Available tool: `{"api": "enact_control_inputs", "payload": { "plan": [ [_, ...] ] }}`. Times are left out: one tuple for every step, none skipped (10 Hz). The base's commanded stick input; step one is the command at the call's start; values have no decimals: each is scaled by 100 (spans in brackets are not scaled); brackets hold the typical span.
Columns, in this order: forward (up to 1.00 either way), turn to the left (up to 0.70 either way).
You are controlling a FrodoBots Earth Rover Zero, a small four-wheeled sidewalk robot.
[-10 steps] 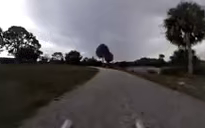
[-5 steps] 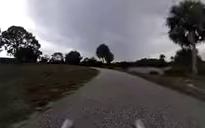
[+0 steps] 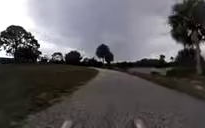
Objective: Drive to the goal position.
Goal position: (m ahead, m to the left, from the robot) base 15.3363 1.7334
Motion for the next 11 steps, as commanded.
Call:
{"api": "enact_control_inputs", "payload": {
  "plan": [
    [100, 0],
    [100, 0],
    [100, 0],
    [100, 0],
    [100, 0],
    [100, 23],
    [100, 40],
    [100, 40],
    [100, 13],
    [100, 0],
    [100, 0]
  ]
}}
